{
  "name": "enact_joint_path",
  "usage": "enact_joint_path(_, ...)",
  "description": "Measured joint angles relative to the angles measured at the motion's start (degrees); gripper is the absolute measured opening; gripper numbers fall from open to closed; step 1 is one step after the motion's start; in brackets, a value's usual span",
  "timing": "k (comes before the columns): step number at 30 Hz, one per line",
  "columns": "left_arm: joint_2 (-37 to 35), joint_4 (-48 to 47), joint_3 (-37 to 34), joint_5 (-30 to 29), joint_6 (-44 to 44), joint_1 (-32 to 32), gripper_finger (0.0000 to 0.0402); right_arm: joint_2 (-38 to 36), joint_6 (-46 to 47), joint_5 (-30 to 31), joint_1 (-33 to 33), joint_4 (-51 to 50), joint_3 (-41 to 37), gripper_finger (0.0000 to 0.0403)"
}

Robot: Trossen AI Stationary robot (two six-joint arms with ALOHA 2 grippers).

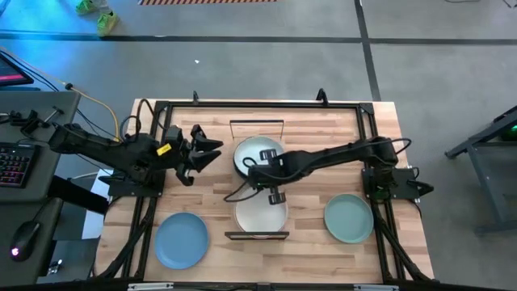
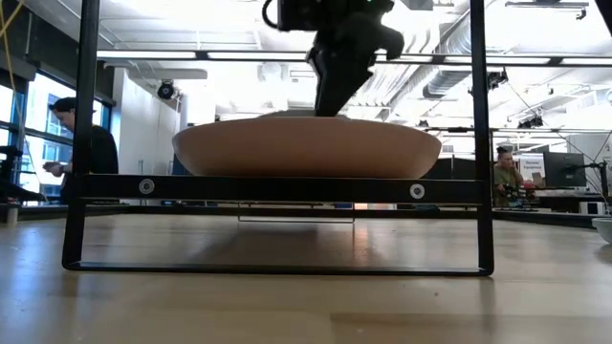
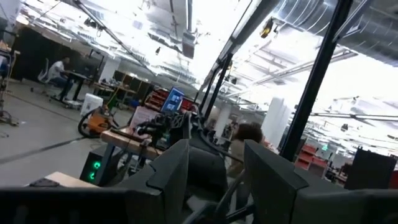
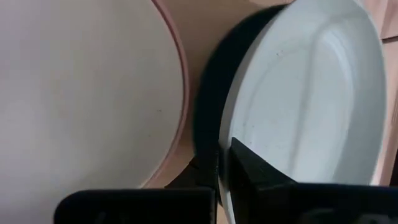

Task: Place and stack plates onto a shelf
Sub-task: Stack the gray plate on top of the dark green plate on the shelf, then stack the blue plate on top of the gray plate on the shelf

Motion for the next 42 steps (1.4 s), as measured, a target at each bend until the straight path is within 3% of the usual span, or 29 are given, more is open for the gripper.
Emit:
enact_joint_path(19, 0.1, -2.1, 0.0, 0.0, 0.0, 0.0, 0.0142, 0.4, 3.3, -2.6, -1.4, 4.4, 0.0, 0.0007)
enact_joint_path(32, 0.1, -2.3, 0.0, 0.0, 0.0, 0.0, 0.0142, 0.2, 5.7, 1.5, -1.4, -1.5, 0.0, 0.0173)
enact_joint_path(38, 0.0, -4.7, 0.0, 0.0, 0.0, 0.0, 0.0142, -4.9, 9.2, 1.3, -1.4, -8.5, -0.7, 0.0195)
enact_joint_path(42, -0.1, -6.4, 0.0, -0.1, 0.0, 0.0, 0.0142, -13.2, 14.9, 1.7, -1.3, -6.5, -7.4, 0.0195)
